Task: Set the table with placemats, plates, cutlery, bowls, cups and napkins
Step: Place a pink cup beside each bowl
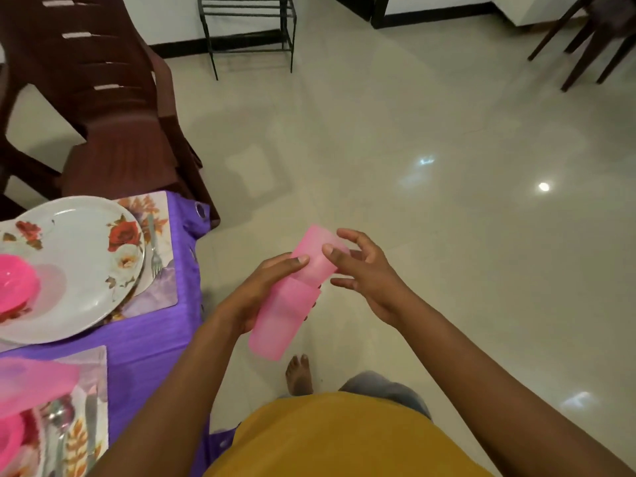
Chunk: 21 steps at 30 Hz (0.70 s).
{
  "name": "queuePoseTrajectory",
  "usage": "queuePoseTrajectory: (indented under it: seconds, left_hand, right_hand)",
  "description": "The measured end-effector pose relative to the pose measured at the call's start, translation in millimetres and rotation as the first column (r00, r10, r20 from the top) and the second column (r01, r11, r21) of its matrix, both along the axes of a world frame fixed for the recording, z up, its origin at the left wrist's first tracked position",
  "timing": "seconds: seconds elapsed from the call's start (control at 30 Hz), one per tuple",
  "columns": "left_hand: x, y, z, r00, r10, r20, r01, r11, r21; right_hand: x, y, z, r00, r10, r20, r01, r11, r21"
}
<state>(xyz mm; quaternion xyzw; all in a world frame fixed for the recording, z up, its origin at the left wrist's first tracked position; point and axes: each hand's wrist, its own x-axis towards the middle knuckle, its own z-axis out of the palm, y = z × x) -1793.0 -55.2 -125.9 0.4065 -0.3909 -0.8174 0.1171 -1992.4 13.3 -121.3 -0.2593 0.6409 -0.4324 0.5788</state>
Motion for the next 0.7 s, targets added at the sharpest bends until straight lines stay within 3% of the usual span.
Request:
queuePoseTrajectory:
  seconds: [0.1,0.23,0.4,0.57,0.7]
  left_hand:
    - [-10,-25,0,1.0,0.015,0.014,-0.014,0.996,-0.086]
    - [-22,-58,-2,0.997,0.043,0.068,-0.033,0.99,-0.134]
    - [-29,-99,-15,0.966,0.224,0.13,-0.207,0.969,-0.133]
    - [-32,-130,-14,0.885,0.442,0.15,-0.429,0.897,-0.111]
    - [-29,-150,-15,0.783,0.599,0.167,-0.59,0.801,-0.106]
  right_hand:
    - [-8,-29,0,0.991,0.034,0.131,-0.042,0.997,0.062]
    - [-25,-76,-1,0.982,0.11,0.155,-0.122,0.99,0.076]
    - [-50,-154,-8,0.961,0.175,0.213,-0.192,0.98,0.058]
    - [-73,-240,1,0.951,0.207,0.232,-0.218,0.976,0.023]
    - [-83,-307,5,0.903,0.337,0.265,-0.346,0.938,-0.016]
